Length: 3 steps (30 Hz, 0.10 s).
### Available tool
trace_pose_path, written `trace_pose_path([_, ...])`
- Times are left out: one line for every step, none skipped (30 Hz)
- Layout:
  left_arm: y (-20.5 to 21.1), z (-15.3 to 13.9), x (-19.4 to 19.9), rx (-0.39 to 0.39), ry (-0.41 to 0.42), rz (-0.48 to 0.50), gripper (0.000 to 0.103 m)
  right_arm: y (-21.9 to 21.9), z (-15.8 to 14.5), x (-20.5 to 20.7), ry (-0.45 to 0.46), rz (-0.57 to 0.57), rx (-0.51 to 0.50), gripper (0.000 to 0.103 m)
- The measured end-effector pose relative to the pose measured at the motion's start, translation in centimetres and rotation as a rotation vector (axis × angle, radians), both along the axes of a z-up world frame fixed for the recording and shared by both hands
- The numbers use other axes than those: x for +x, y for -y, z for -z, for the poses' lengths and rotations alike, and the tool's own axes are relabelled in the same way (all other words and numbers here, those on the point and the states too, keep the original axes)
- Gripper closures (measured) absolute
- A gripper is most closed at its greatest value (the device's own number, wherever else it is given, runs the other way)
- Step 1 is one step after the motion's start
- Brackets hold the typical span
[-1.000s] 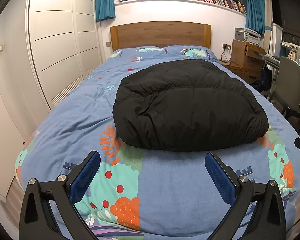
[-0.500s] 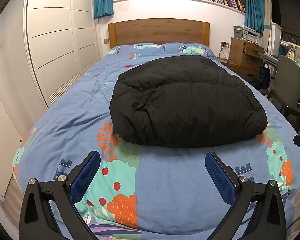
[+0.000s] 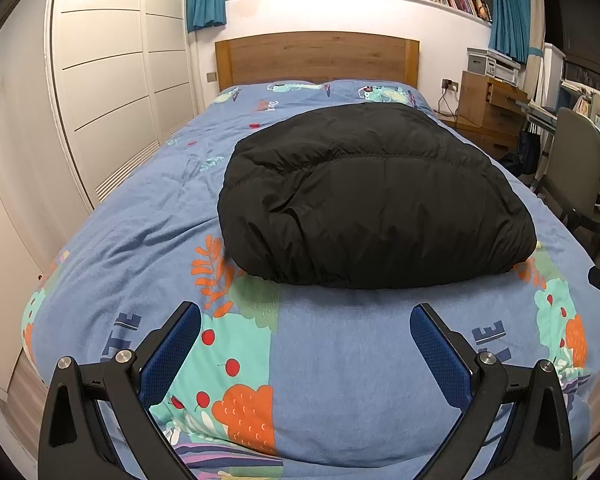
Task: Fold large clothes
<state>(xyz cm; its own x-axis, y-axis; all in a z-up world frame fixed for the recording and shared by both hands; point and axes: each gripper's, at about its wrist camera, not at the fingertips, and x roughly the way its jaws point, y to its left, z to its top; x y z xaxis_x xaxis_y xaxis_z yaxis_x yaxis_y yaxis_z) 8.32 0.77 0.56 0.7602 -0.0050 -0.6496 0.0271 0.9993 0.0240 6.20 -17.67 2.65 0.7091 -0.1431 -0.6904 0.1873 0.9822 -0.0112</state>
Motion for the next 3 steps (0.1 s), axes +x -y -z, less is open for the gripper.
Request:
trace_pose_path([-0.02, 0.02, 0.01, -0.001, -0.001, 0.000, 0.001, 0.06, 0.02, -0.03, 0.000, 0.000, 0.000, 0.021])
trace_pose_path([-0.01, 0.01, 0.00, -0.003, -0.001, 0.000, 0.001, 0.00, -0.01, 0.01, 0.000, 0.000, 0.000, 0.021])
trace_pose_path([-0.03, 0.02, 0.00, -0.005, -0.003, 0.000, 0.001, 0.01, 0.00, 0.01, 0.000, -0.001, -0.001, 0.021])
